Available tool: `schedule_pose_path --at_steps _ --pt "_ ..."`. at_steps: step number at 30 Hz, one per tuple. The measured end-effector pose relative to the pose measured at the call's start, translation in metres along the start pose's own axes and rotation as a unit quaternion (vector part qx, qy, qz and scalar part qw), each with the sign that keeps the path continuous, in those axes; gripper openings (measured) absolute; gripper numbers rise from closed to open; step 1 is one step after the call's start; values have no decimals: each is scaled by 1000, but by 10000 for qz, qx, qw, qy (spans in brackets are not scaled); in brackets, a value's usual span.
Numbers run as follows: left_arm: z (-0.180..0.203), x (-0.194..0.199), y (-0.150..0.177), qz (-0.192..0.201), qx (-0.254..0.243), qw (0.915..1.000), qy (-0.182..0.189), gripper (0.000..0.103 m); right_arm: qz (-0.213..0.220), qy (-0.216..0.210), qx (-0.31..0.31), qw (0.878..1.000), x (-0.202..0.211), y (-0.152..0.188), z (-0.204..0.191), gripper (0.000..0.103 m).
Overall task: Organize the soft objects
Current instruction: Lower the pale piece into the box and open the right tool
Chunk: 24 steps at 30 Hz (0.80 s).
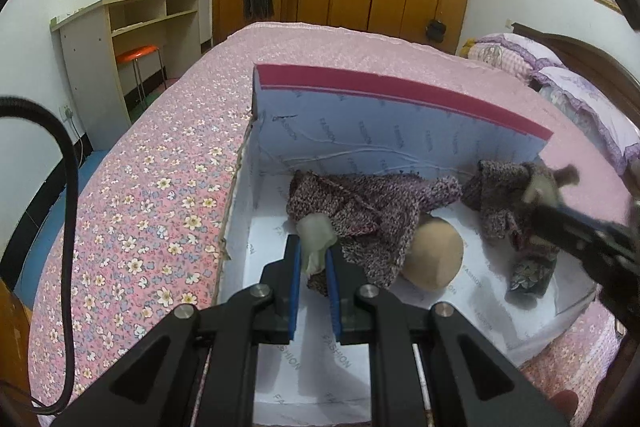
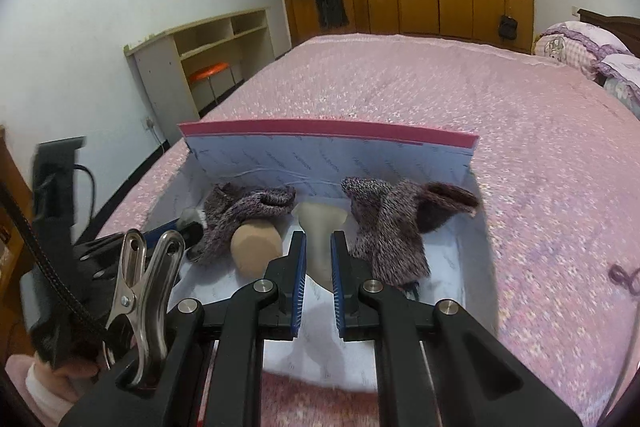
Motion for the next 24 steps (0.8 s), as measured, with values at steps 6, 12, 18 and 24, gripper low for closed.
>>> schedule_pose_path --at_steps 6,12,18,24 --pt "4 0 4 13 5 10000 1 12 -180 60 -2 9998 -21 -1 1 13" --pt "3 0 2 24 19 10000 5 12 -339 123 3 9994 -36 2 2 13" --pt "2 0 2 22 22 10000 11 12 -450 145 -37 9989 -46 1 1 13" --pt "1 0 2 28 16 10000 0 12 -501 165 -85 9986 -50 0 4 13"
Point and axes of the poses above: each gripper's, at about its wrist camera, not at the fingertips, and x roughly against the way its jaws point, z to its right, y to its underside, the point moved 10 cm from there along -x, roughly the way its jaws point, and after that the axes turned 14 degrees about y, right-handed, at the moved point
